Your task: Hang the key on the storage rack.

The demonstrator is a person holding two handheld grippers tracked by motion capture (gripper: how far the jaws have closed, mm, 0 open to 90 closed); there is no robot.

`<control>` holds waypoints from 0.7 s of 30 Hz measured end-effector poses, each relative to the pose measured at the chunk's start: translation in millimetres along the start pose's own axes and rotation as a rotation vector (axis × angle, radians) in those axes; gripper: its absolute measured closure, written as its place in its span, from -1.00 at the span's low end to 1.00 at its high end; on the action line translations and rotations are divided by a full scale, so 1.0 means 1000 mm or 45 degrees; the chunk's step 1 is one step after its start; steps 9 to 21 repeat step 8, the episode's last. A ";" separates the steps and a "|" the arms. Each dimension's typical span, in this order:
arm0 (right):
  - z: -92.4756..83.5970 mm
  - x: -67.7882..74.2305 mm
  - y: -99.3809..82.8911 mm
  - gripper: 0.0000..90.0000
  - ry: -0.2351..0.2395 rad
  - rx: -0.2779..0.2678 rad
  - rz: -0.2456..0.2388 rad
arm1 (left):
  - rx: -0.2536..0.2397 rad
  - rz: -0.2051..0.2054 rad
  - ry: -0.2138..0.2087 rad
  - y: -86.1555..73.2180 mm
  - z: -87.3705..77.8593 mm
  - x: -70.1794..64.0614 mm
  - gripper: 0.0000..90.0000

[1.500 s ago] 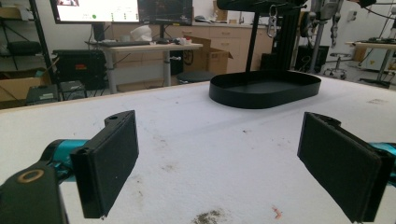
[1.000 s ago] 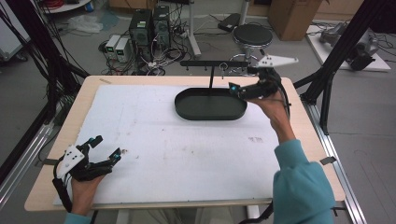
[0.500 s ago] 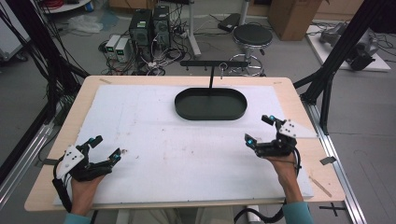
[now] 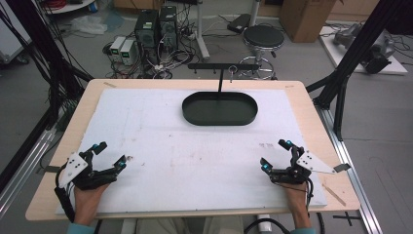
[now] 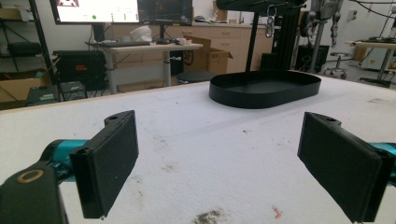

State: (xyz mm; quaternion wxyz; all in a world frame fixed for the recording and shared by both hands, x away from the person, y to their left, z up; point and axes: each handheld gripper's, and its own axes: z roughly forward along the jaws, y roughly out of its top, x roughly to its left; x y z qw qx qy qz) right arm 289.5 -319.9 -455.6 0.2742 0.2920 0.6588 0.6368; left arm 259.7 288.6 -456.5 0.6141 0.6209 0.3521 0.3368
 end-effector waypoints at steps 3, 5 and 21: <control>0.001 0.000 0.000 -0.98 -0.010 0.002 0.004 | 0.000 0.006 0.000 0.000 0.000 -0.001 -0.72; 0.000 0.000 -0.001 -0.98 -0.013 0.011 0.002 | -0.007 0.008 0.000 0.000 -0.001 -0.001 -0.72; 0.000 0.000 -0.001 -0.98 -0.020 0.006 0.002 | -0.011 0.007 0.002 0.000 -0.001 -0.001 -0.72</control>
